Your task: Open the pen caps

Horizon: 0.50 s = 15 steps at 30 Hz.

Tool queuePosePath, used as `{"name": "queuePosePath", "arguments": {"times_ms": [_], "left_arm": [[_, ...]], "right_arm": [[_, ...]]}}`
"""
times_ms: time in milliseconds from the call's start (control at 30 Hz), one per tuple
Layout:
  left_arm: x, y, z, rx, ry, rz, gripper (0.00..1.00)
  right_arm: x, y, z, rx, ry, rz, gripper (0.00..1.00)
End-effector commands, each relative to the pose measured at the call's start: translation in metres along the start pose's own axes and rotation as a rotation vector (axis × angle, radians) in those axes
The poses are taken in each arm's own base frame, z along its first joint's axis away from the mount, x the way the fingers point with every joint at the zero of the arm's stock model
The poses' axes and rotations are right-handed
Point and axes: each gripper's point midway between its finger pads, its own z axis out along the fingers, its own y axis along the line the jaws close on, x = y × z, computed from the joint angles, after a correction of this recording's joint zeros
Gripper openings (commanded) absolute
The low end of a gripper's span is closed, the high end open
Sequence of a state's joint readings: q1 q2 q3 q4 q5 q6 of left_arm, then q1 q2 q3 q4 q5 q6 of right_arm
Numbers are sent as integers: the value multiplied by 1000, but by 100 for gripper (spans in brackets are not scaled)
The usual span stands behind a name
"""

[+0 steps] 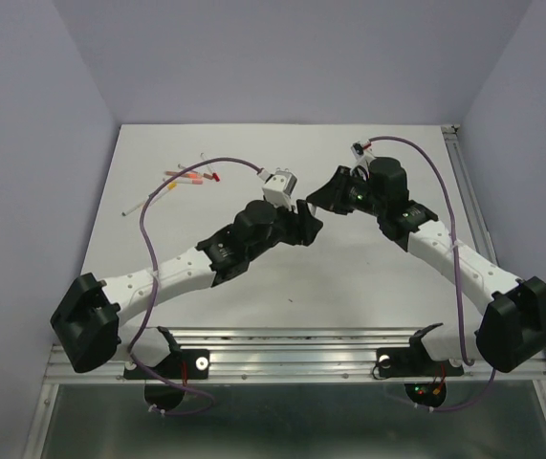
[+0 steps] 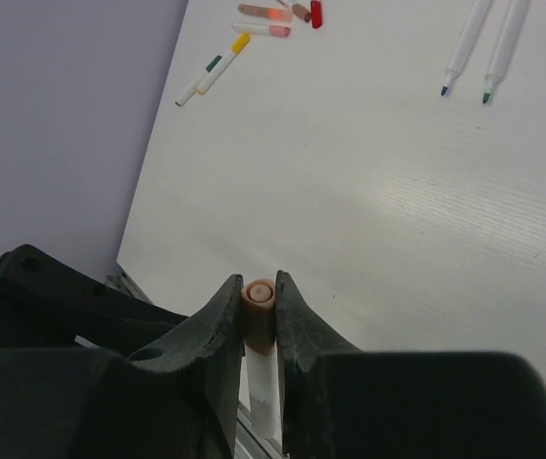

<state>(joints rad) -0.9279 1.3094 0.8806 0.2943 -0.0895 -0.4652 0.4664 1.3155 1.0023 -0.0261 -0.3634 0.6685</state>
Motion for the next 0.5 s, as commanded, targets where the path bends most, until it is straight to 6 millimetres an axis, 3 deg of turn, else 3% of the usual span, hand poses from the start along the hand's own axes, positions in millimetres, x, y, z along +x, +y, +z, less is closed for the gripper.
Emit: {"name": "queuePosePath", "arguments": {"times_ms": [0, 200, 233, 267, 367, 467], "left_arm": [[-34, -16, 3, 24, -83, 32, 68], [-34, -12, 12, -1, -78, 58, 59], [-34, -13, 12, 0, -77, 57, 53], [-34, -14, 13, 2, -74, 59, 34], [-33, -18, 13, 24, -66, 56, 0], [-29, -17, 5, 31, -62, 46, 0]], "right_arm": [[-18, 37, -8, -101, -22, -12, 1], [-19, 55, -16, -182, -20, 2, 1], [-18, 58, -18, -199, -13, 6, 1], [-19, 60, -18, -206, -16, 6, 1], [-22, 58, -17, -193, -31, 3, 1], [-35, 48, -10, -122, -82, -19, 1]]}}
